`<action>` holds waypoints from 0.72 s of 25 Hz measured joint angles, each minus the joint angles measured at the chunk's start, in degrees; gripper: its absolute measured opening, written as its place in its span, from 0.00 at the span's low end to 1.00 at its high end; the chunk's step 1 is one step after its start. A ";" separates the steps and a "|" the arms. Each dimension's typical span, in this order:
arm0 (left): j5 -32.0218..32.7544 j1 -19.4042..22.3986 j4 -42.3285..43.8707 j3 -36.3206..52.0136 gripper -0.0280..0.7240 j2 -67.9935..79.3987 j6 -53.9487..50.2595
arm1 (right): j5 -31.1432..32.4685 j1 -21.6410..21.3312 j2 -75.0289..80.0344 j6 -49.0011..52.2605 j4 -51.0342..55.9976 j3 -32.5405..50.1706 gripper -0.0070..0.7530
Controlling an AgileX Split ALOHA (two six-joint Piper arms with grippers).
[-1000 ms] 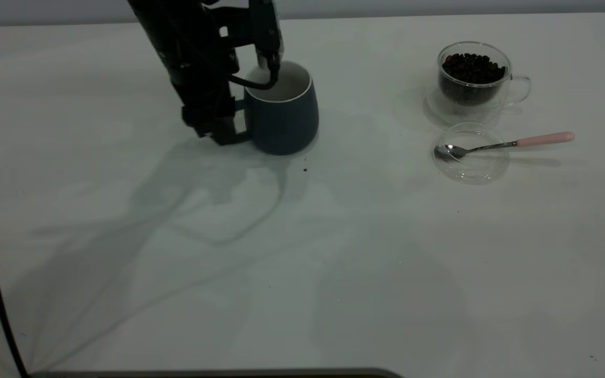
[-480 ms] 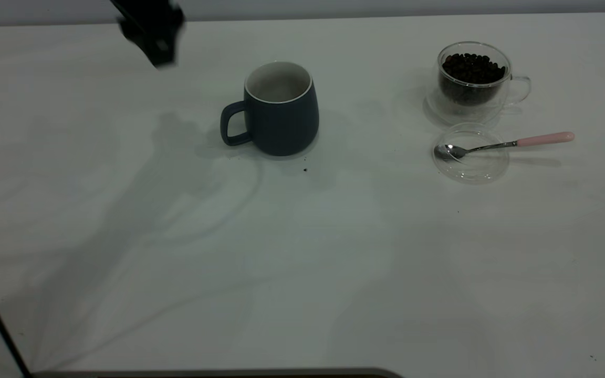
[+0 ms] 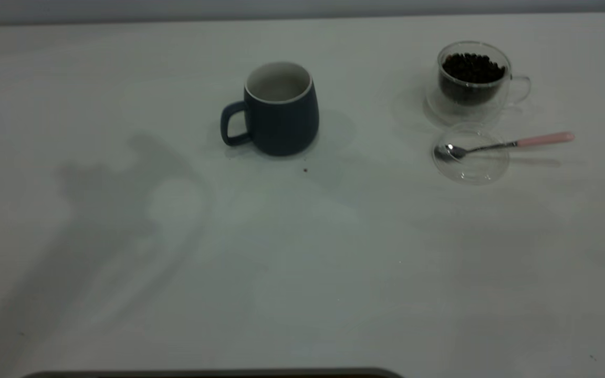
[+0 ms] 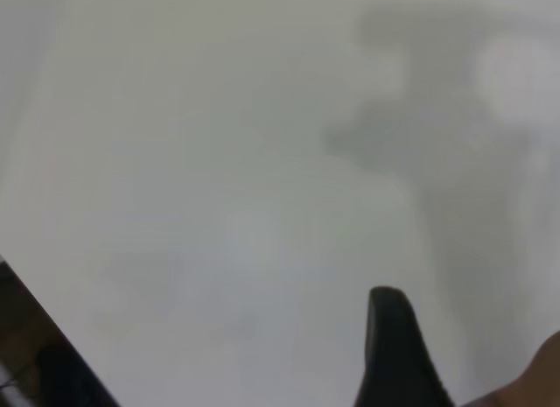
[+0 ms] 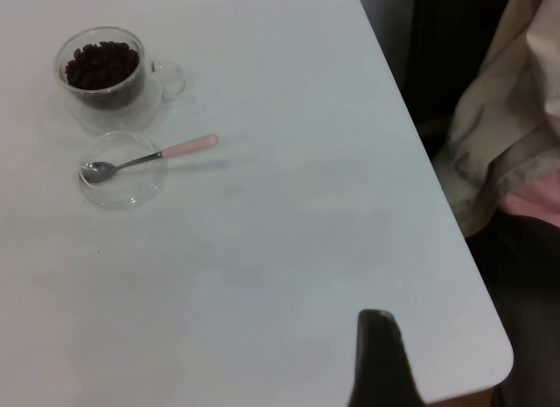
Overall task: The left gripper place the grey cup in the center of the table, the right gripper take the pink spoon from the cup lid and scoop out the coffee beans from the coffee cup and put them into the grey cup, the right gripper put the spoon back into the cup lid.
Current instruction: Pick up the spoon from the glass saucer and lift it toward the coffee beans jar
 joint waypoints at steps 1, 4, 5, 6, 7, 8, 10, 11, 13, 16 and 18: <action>0.00 0.00 -0.89 0.35 0.72 -2.29 -1.53 | 0.00 0.00 0.00 0.00 0.00 0.00 0.71; 0.00 0.00 -4.33 3.16 0.72 -8.96 -4.18 | 0.00 0.00 0.00 0.00 0.00 0.00 0.71; 0.00 0.00 -5.58 4.68 0.72 -11.31 -4.94 | 0.00 0.00 0.00 0.00 0.00 0.00 0.71; 0.00 0.00 -6.58 6.48 0.72 -13.37 -5.85 | 0.00 0.00 0.00 0.00 0.00 0.00 0.71; 0.00 0.00 -7.39 8.27 0.72 -15.92 -6.67 | 0.00 0.00 0.00 0.00 0.00 0.00 0.71; 0.00 0.00 -8.13 10.72 0.72 -18.55 -7.85 | 0.00 0.00 0.00 0.00 0.00 0.00 0.71; 0.00 0.00 -8.62 16.17 0.72 -23.46 -10.17 | 0.00 0.00 0.00 0.00 0.00 0.00 0.71; 0.00 0.00 -8.62 18.60 0.72 -26.12 -11.08 | 0.00 0.00 0.00 0.00 0.00 0.00 0.71; 0.00 0.00 -8.68 24.61 0.72 -31.39 -13.08 | 0.00 0.00 0.00 0.00 0.00 0.00 0.71; 0.00 0.00 -8.92 33.05 0.72 -38.87 -15.21 | 0.00 0.00 0.00 0.00 0.00 0.00 0.71; 0.00 0.00 -8.97 38.32 0.72 -43.95 -16.26 | 0.00 0.00 0.00 0.00 0.00 0.00 0.71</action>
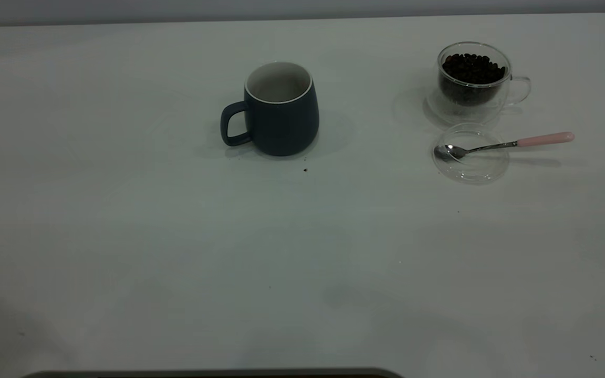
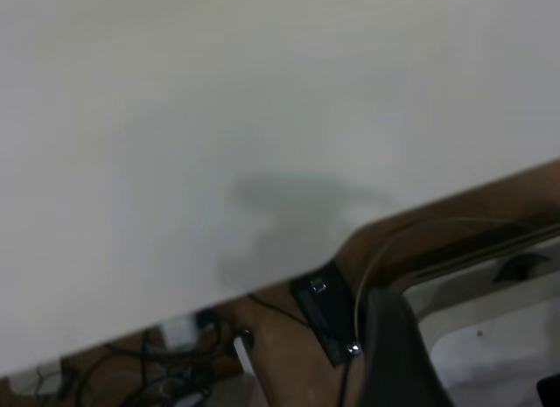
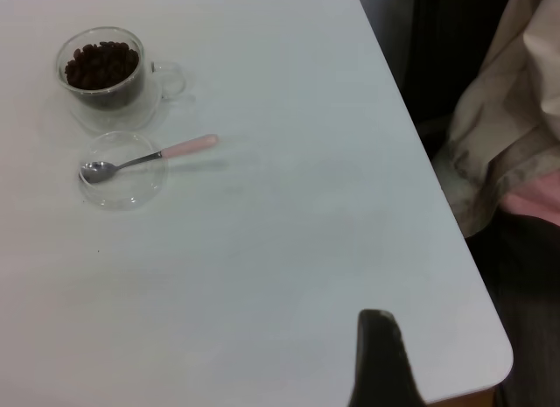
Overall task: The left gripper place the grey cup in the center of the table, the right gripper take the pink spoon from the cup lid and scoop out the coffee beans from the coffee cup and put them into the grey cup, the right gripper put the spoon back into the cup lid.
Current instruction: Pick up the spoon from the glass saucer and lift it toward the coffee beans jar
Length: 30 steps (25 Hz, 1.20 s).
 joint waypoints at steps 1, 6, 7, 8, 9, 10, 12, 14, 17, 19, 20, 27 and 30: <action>0.00 0.00 0.00 2.80 0.72 -2.89 -0.28 | 0.00 0.00 0.00 0.00 0.00 0.00 0.71; 0.00 0.00 0.00 13.84 0.72 -16.50 -0.90 | 0.00 0.00 0.00 0.00 0.00 0.00 0.71; 0.00 0.00 0.00 15.27 0.72 -19.33 -1.33 | 0.00 0.00 0.00 0.00 0.00 0.00 0.71; 0.00 0.00 0.00 16.85 0.72 -22.05 -1.90 | 0.00 0.00 0.00 0.00 0.00 0.00 0.71; -0.11 0.00 0.00 18.35 0.72 -24.65 -2.48 | 0.00 0.00 0.00 0.00 0.00 0.00 0.71; -0.25 0.00 0.00 19.39 0.72 -26.70 -3.01 | 0.00 0.00 0.00 0.00 0.00 0.00 0.71; -0.29 0.00 0.55 19.80 0.72 -31.01 -3.46 | 0.00 0.00 0.00 0.00 0.00 0.00 0.71; -0.29 0.00 1.08 20.26 0.72 -34.53 -3.66 | 0.00 0.00 0.00 0.00 0.00 0.00 0.71; -1.16 0.00 1.51 21.30 0.72 -38.80 -4.72 | 0.00 0.00 0.00 0.00 0.00 0.00 0.71; -1.28 0.00 1.51 21.43 0.72 -40.55 -4.93 | 0.00 0.00 0.00 0.00 0.00 0.00 0.71; -1.28 0.00 1.45 21.43 0.72 -41.08 -4.98 | 0.00 0.00 0.00 0.00 0.00 0.00 0.71; -1.52 0.00 0.10 21.57 0.72 -41.47 -5.24 | 0.00 0.00 0.00 0.00 0.00 0.00 0.71; -1.66 0.00 0.10 21.57 0.72 -42.15 -5.31 | 0.00 0.00 0.00 0.00 0.00 0.00 0.71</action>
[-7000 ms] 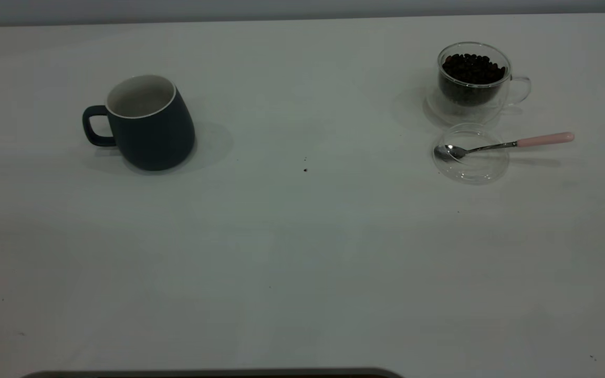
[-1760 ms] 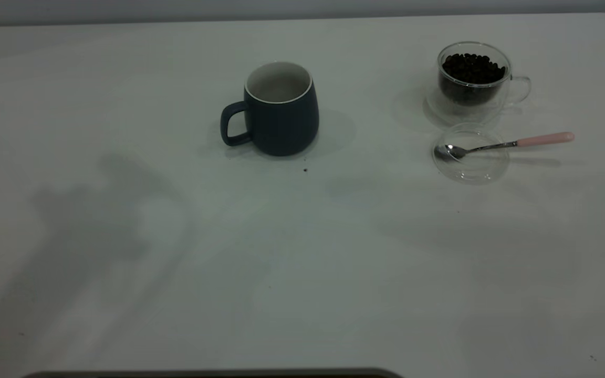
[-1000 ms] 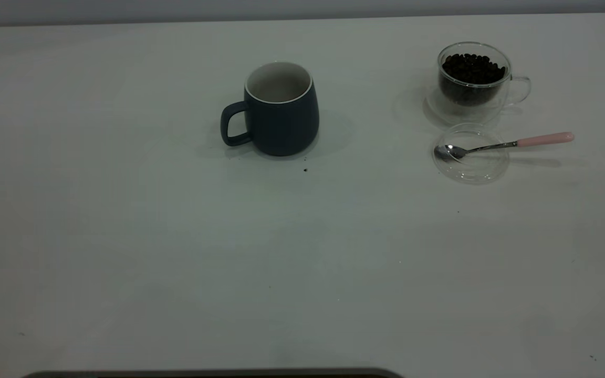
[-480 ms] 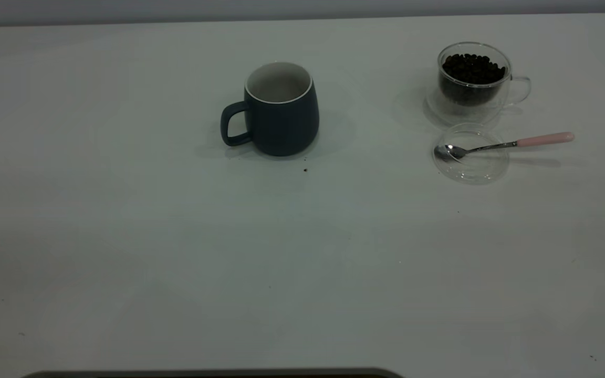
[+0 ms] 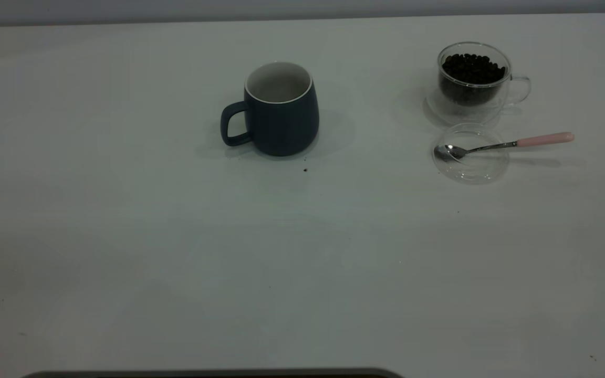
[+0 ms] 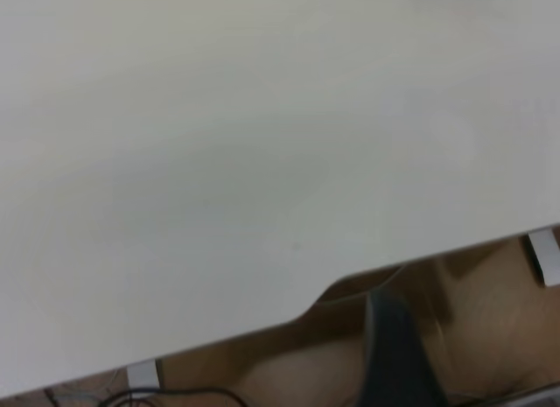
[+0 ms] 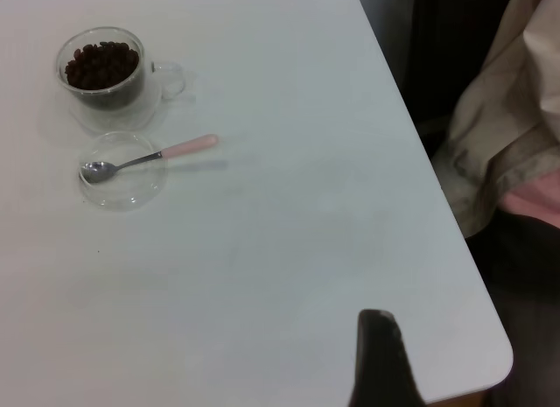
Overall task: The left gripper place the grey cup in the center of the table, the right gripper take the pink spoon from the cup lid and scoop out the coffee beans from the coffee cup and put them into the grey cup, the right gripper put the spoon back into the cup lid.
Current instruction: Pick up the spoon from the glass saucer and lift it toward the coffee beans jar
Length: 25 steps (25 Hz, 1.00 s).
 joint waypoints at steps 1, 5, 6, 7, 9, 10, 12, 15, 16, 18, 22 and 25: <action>0.00 0.04 0.00 0.00 0.72 -0.73 0.00 | 0.00 0.00 0.00 0.00 0.00 0.00 0.71; 0.22 1.73 0.00 0.00 0.72 -6.84 0.00 | 0.00 0.00 0.00 0.00 0.00 0.00 0.71; 0.57 2.62 -0.02 0.00 0.72 -7.39 0.00 | 0.00 0.00 0.00 0.00 0.00 0.00 0.71; 0.63 3.47 -0.02 0.00 0.72 -7.53 0.00 | 0.00 0.00 0.00 0.00 0.00 0.00 0.71; 0.63 4.92 -0.02 0.00 0.72 -7.53 0.00 | 0.00 0.00 0.00 0.00 0.00 0.00 0.71; 0.63 5.58 -0.02 0.00 0.72 -7.53 0.00 | 0.00 0.00 0.00 0.00 0.00 0.00 0.71; 0.63 6.12 -0.02 0.00 0.72 -7.53 0.00 | 0.00 0.00 0.00 0.00 0.00 0.00 0.71; 0.63 6.12 -0.02 0.00 0.72 -7.53 0.00 | 0.00 0.00 0.00 0.00 0.00 0.00 0.71; 0.63 6.12 -0.02 0.00 0.72 -7.53 0.00 | 0.00 0.00 0.00 0.00 0.00 0.00 0.71; 0.63 6.12 -0.02 0.00 0.72 -7.53 0.00 | 0.00 0.00 0.00 0.00 0.00 0.00 0.71; 0.63 6.12 -0.02 0.00 0.72 -7.53 0.00 | 0.00 0.00 0.00 0.00 0.00 0.00 0.71; 0.63 6.12 -0.02 0.00 0.72 -7.53 0.00 | 0.00 0.00 0.00 0.00 0.00 0.00 0.71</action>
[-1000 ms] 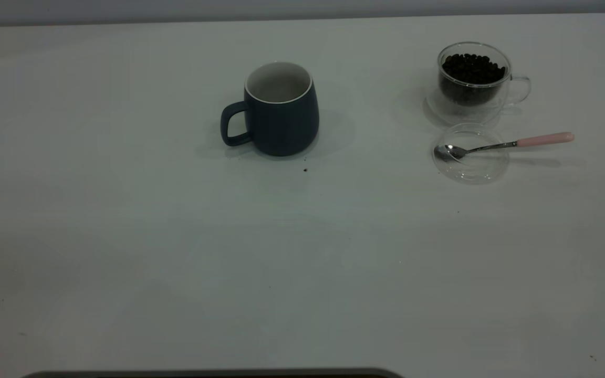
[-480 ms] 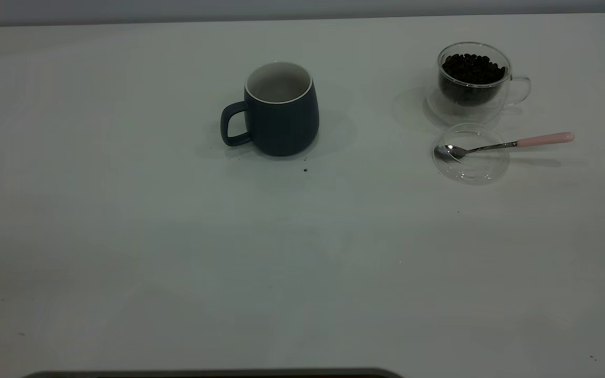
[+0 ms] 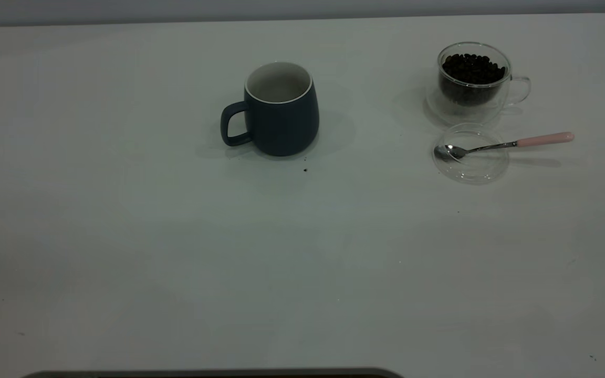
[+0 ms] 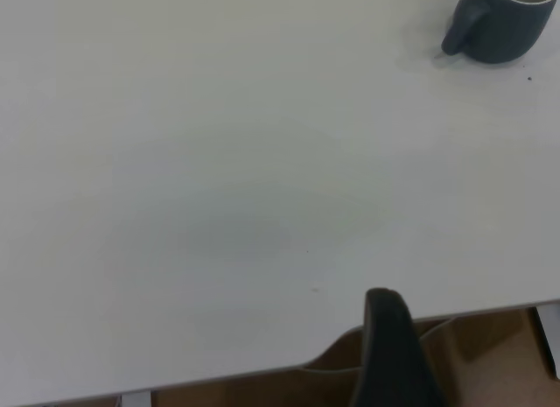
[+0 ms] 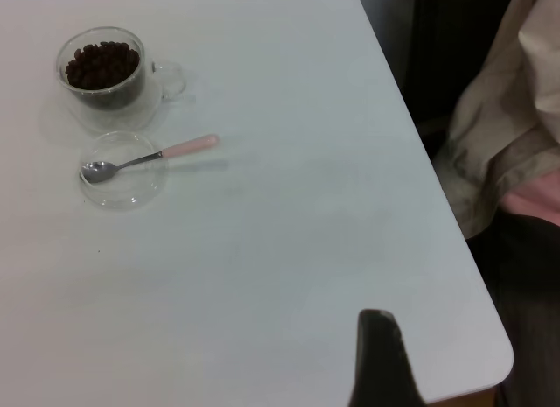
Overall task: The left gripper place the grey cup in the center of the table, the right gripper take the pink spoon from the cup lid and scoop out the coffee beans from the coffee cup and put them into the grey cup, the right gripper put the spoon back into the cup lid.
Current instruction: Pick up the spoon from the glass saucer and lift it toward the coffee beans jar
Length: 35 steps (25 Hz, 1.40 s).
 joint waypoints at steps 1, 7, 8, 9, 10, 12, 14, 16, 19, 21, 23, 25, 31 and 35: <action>0.00 0.00 0.00 0.00 0.72 0.00 0.00 | 0.00 0.00 0.00 0.00 0.00 0.00 0.71; -0.06 0.00 0.00 0.00 0.72 0.00 0.07 | 0.00 0.00 0.00 0.05 0.00 0.00 0.71; -0.06 0.00 0.00 0.00 0.72 0.00 0.13 | 0.00 0.00 0.00 0.05 0.00 0.00 0.71; -0.06 0.00 0.00 0.00 0.72 0.00 0.13 | 0.00 0.00 0.00 0.05 0.00 0.00 0.71; -0.06 0.00 0.00 0.00 0.72 0.00 0.13 | 0.00 0.00 0.00 0.05 0.00 0.00 0.71; -0.06 0.00 0.00 0.00 0.72 0.00 0.13 | 0.00 0.00 0.00 0.41 0.00 0.00 0.71; -0.06 0.00 0.00 0.00 0.72 0.00 0.13 | 0.00 0.00 0.00 0.62 -0.06 0.00 0.71; -0.06 0.00 0.00 0.00 0.72 0.00 0.13 | 0.00 0.00 0.00 0.67 -0.06 0.00 0.71; -0.06 0.00 0.00 0.00 0.72 0.00 0.13 | 0.00 0.00 0.00 0.80 0.00 0.00 0.71; -0.06 0.00 0.00 0.00 0.72 0.00 0.13 | 0.00 0.00 0.05 0.48 0.77 0.00 0.71; -0.06 0.00 0.00 0.00 0.72 0.00 0.13 | -0.25 0.00 1.11 -0.84 2.27 0.00 0.71; -0.06 0.00 0.00 0.00 0.72 0.00 0.13 | -0.88 0.00 4.08 -2.91 5.05 0.00 0.71; -0.06 0.00 0.00 0.00 0.72 0.00 0.08 | -7.46 0.00 22.47 -11.56 12.03 -1.34 0.71; -0.06 0.00 0.00 0.00 0.72 0.00 0.08 | -16.04 0.00 38.43 -21.00 17.43 -4.26 0.71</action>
